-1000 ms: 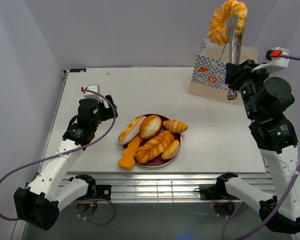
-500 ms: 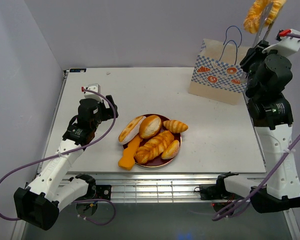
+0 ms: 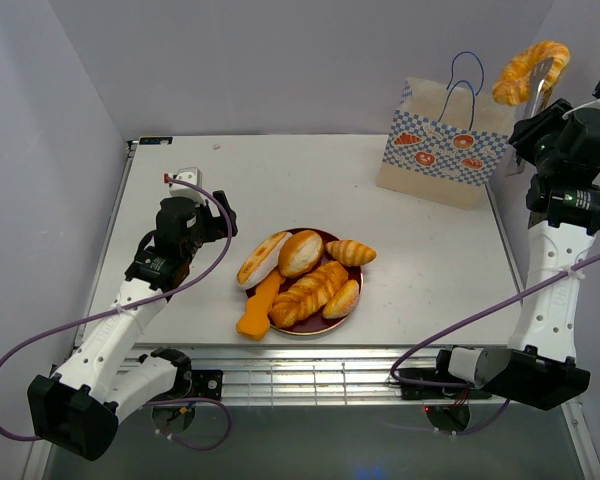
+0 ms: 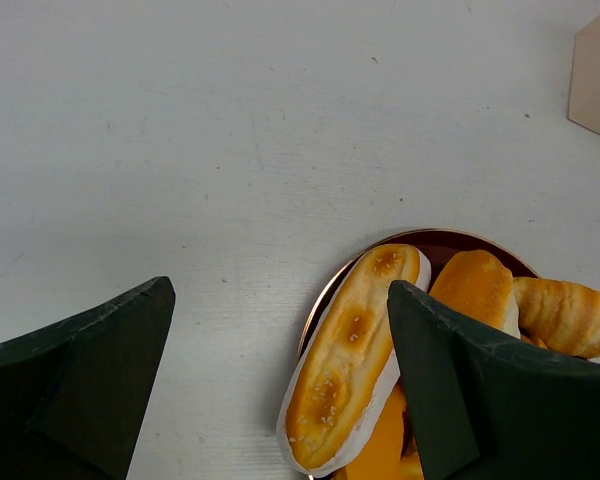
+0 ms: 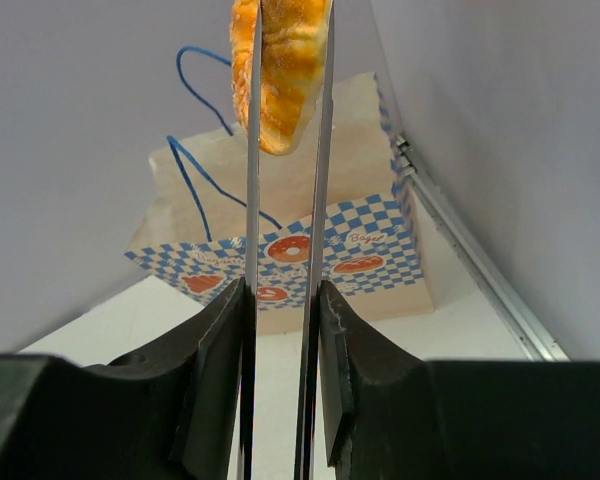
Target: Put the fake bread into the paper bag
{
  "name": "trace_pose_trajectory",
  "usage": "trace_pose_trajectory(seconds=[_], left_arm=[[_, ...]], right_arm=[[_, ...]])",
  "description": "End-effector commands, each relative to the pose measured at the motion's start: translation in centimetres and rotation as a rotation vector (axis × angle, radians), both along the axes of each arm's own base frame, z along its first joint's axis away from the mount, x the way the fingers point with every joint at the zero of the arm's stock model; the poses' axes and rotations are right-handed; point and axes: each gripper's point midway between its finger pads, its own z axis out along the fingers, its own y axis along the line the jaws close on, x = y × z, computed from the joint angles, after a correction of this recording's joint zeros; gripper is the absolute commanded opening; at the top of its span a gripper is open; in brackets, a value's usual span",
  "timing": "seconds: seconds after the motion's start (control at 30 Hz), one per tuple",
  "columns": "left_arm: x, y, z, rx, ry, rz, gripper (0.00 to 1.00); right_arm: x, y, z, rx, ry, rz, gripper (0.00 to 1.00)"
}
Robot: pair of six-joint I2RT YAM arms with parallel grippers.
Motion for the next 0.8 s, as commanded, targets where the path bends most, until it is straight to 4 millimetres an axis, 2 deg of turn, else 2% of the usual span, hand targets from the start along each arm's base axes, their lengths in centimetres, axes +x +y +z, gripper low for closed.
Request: trace_pose_trajectory(seconds=[0.0,0.17,0.53,0.63,0.77], left_arm=[[0.1,-0.6,1.6,-0.025,-0.034,-0.022,0.98],[0.1,-0.6,1.7,-0.027,-0.036,-0.02,0.98],[0.2,-0.6,1.3,-0.021,-0.028,-0.021,0.98],[0.2,-0.5,1.2,-0.016,-0.026,-0.016,0.98],[0.3,-0.4,1.0,-0.013,-0.021,-0.013,0.98]], right_arm=[[0.6,2.0,2.5,0.037,-0.137,0.129,0.08],[1.7,1.0,1.1,0.043,-0.111,0.118,0.08],[3.3,0.5,-0.4,0.037,-0.08,0.123,0.08],[3.5,0.1,-0.6,0.036,-0.077,0.106,0.12],[4.3,0.2,-1.3,0.044,-0.057,0.125,0.26]])
